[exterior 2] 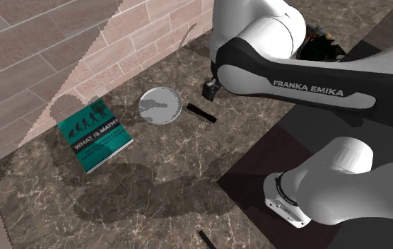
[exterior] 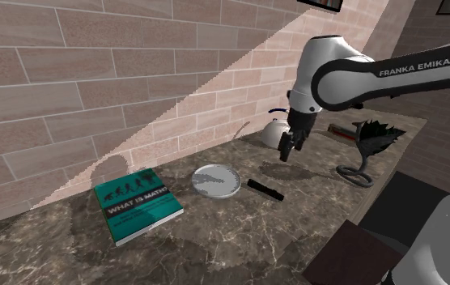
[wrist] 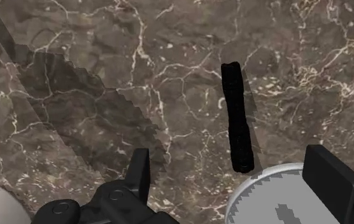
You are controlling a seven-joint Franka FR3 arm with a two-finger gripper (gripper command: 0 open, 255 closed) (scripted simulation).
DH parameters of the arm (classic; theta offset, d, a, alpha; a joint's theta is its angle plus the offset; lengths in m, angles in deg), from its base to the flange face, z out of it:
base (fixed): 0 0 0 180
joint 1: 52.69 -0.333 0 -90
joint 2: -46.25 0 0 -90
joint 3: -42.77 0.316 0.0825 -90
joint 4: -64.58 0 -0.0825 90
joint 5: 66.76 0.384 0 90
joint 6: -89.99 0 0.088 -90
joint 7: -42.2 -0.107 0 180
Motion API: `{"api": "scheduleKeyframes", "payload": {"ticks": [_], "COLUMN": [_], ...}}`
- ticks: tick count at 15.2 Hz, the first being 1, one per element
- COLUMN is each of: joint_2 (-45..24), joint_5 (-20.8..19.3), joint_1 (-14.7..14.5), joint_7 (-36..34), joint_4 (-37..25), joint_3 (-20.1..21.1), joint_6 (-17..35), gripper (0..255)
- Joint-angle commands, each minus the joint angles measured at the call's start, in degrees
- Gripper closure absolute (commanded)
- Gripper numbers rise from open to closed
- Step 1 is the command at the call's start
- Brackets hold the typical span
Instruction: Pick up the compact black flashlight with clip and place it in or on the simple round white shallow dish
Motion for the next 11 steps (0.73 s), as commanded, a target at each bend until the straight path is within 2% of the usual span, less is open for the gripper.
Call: {"api": "scheduleKeyframes", "payload": {"ticks": [1,8,11], "joint_2": [-3.18,-15.76,-17.83], "joint_5": [0.55,2.58,2.75], "joint_1": [-0.82,-3.23,-3.38], "joint_7": [1.05,5.92,6.32], "joint_4": [1.31,2.27,2.92], "joint_3": [0.06,0.04,0.1], "joint_6": [4.06,15.78,18.36], "gripper": [0,0,0]}}
